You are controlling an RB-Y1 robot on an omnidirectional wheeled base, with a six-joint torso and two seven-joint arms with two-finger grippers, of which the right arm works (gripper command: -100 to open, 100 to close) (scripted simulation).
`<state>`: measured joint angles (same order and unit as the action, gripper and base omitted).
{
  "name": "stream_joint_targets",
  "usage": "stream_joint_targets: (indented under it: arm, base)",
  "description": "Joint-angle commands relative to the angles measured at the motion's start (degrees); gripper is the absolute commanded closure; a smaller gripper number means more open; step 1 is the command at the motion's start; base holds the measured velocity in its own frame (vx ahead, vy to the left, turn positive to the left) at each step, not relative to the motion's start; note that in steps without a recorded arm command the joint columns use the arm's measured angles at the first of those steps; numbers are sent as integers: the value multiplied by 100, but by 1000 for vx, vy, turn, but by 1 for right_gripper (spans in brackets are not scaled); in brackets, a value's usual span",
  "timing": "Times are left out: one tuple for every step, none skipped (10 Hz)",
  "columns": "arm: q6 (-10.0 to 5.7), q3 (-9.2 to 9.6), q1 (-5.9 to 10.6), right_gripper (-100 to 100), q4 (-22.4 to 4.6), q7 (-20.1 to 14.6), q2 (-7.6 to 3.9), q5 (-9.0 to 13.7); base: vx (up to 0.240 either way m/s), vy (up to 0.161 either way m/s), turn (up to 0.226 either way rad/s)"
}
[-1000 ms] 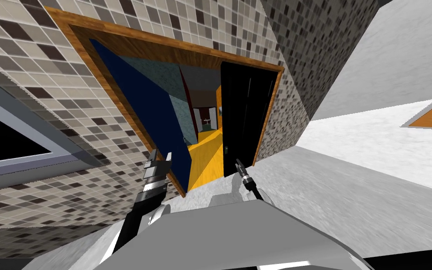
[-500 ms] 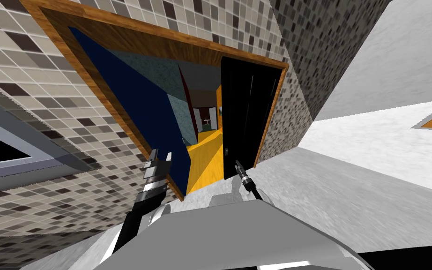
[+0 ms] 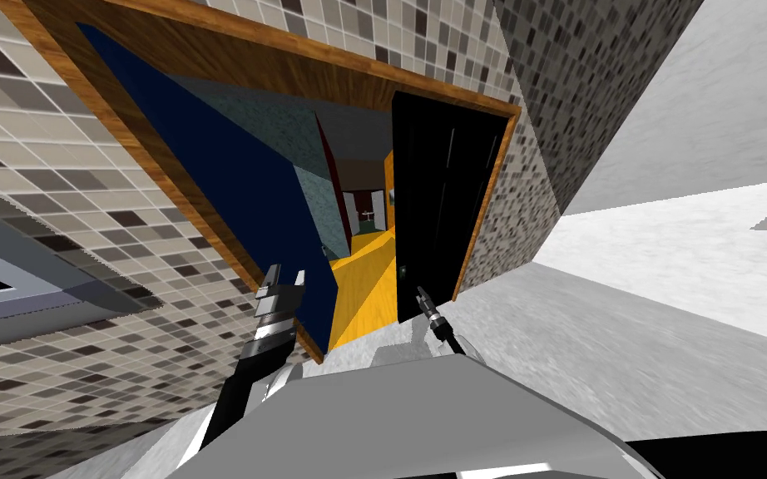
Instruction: Push the door open
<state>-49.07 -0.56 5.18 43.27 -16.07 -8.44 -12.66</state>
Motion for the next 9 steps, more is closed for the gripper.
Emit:
stream_joint_targets:
  arm:
    - [-18, -1, 108, -100, -242, -79, -14, -63]
    - [-32, -2, 151, -100, -340, -105, -18, -85]
    - [-59, -5, 231, -100, -526, -152, -26, -126]
    - [-79, -7, 291, -100, -663, -187, -32, -156]
    - [-98, -9, 350, -100, -800, -222, -38, -187]
    - [-110, -10, 386, -100, -884, -244, -41, -205]
    - [-125, -12, 430, -100, -986, -270, -45, -228]
    - [-146, -19, 438, -100, -991, -244, -44, -208]
    - [-136, -35, 465, -100, -1025, -217, -25, -190]
  base:
    - [118, -25, 9]
    - [129, -21, 8]
    - [144, -30, 8]
    - [140, -28, 9]
    - [159, -31, 4]
    - [137, -29, 9]
    - [126, -20, 5]
    - [59, -9, 4]
    - [96, 26, 35]
